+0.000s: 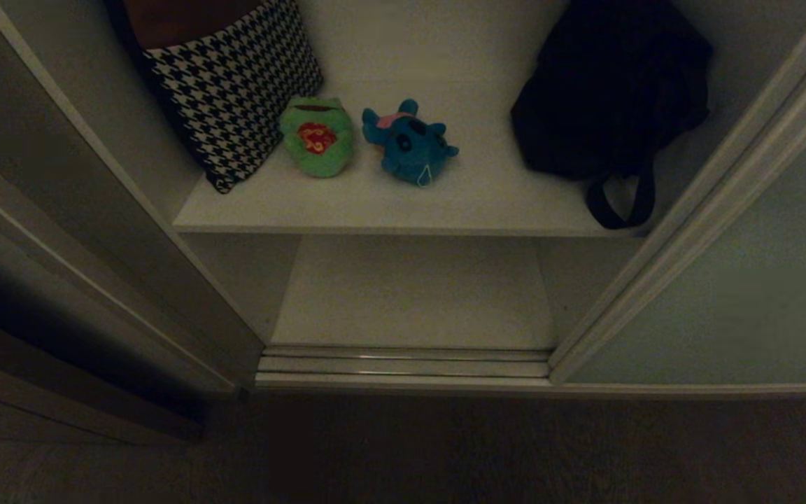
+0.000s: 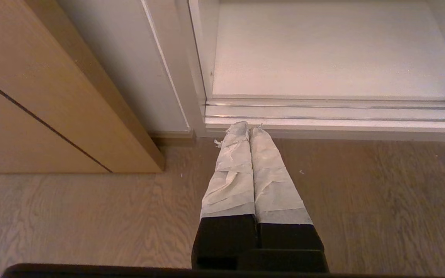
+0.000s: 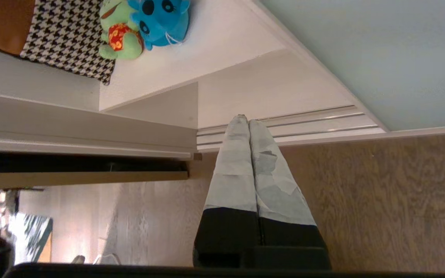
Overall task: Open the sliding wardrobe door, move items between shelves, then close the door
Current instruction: Close the door
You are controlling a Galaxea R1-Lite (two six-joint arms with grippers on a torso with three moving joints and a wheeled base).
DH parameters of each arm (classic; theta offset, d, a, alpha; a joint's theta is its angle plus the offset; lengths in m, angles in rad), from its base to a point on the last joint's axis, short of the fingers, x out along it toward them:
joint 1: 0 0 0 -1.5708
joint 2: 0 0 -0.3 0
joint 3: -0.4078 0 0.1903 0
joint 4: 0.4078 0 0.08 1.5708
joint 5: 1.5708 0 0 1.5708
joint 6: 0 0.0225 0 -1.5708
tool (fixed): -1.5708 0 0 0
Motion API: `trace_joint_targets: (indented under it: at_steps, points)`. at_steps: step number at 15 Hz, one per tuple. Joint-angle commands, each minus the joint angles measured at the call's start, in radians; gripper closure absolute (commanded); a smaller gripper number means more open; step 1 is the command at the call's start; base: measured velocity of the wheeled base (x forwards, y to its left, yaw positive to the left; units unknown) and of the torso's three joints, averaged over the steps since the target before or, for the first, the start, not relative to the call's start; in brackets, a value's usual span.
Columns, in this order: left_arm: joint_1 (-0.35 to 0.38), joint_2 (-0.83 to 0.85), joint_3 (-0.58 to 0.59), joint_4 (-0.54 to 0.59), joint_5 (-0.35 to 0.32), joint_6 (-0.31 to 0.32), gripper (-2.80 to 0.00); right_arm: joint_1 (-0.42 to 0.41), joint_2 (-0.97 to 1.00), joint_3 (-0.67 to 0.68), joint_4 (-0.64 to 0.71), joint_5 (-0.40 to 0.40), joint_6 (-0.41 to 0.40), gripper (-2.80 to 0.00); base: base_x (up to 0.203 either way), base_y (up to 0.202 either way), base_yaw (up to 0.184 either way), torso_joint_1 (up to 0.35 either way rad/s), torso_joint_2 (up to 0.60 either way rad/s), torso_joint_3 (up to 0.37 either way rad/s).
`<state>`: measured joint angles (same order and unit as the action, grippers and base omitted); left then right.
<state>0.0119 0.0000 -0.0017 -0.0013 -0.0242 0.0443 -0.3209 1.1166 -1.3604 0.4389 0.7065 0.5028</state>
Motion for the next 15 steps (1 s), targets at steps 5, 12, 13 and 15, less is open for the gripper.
trace_joint_targets:
  at_steps: [5, 12, 13, 15]
  points:
    - [0.0, 0.002, 0.0, 0.0, 0.0, 0.0, 0.0, 0.082, 0.067, -0.003, -0.026, -0.08, -0.035, 0.0, 0.0, 0.0, 0.0, 0.0, 0.0, 0.0]
    - [0.0, 0.002, 0.0, 0.0, 0.0, 0.0, 0.0, 0.071, 0.115, -0.005, -0.028, -0.082, -0.037, 0.0, 0.0, 0.0, 0.0, 0.0, 0.0, 0.0]
    - [0.0, 0.002, 0.0, -0.002, 0.0, 0.0, 0.0, 0.072, 0.127, -0.004, -0.043, -0.082, -0.036, 0.0, 0.0, 0.0, 0.0, 0.0, 0.0, 0.0]
    - [0.0, 0.002, 0.0, 0.0, 0.0, 0.0, 0.0, 0.072, 0.149, -0.005, -0.066, -0.085, -0.036, 0.0, 0.0, 0.0, 0.0, 0.0, 0.0, 0.0]
